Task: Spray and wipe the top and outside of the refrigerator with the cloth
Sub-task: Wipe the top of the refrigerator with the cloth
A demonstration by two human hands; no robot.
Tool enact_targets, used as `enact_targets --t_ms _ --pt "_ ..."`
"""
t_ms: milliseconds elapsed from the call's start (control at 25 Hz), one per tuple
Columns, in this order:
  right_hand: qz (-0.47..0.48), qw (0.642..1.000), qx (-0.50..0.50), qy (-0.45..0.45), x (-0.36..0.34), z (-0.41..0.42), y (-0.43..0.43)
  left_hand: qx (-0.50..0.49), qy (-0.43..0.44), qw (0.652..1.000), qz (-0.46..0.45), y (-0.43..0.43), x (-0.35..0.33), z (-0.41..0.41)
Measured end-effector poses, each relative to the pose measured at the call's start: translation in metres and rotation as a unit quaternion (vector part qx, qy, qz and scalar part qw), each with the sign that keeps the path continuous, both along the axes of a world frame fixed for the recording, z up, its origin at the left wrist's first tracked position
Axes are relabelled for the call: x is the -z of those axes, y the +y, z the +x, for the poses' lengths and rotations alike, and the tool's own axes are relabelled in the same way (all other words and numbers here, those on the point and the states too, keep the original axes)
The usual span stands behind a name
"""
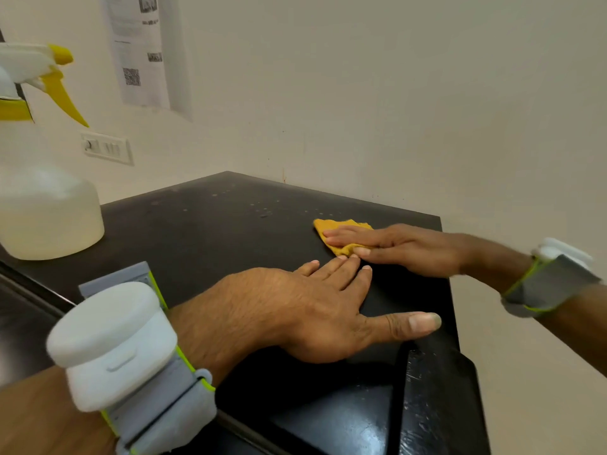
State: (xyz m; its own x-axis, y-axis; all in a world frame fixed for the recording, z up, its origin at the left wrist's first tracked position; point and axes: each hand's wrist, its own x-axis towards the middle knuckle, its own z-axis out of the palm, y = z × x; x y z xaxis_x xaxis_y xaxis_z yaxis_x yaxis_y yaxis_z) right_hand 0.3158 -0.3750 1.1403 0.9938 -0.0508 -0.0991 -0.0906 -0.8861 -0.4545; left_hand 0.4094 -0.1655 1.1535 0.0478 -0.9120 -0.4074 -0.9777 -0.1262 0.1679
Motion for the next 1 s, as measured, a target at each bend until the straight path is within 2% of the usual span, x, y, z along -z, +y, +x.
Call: enact_targets --t_ms 160,400,800,1000 --pt "-0.017 1.0 -0.025 0.002 0.001 0.039 -0.014 -0.001 -0.003 1.0 0.0 0.001 -0.002 -0.001" --pt "-0.03 0.998 0.061 -0.005 0.008 0.079 -0.055 0.007 0.003 1.0 0.006 0.004 -0.005 -0.003" --pt "-0.088 0.963 0.252 -0.028 0.002 0.064 -0.084 0.022 -0.005 1.0 -0.002 0.005 -0.005 0.0" --pt "-0.105 0.934 0.34 -0.017 -0.002 0.018 -0.084 0.044 -0.014 0.999 -0.014 0.008 -0.005 -0.001"
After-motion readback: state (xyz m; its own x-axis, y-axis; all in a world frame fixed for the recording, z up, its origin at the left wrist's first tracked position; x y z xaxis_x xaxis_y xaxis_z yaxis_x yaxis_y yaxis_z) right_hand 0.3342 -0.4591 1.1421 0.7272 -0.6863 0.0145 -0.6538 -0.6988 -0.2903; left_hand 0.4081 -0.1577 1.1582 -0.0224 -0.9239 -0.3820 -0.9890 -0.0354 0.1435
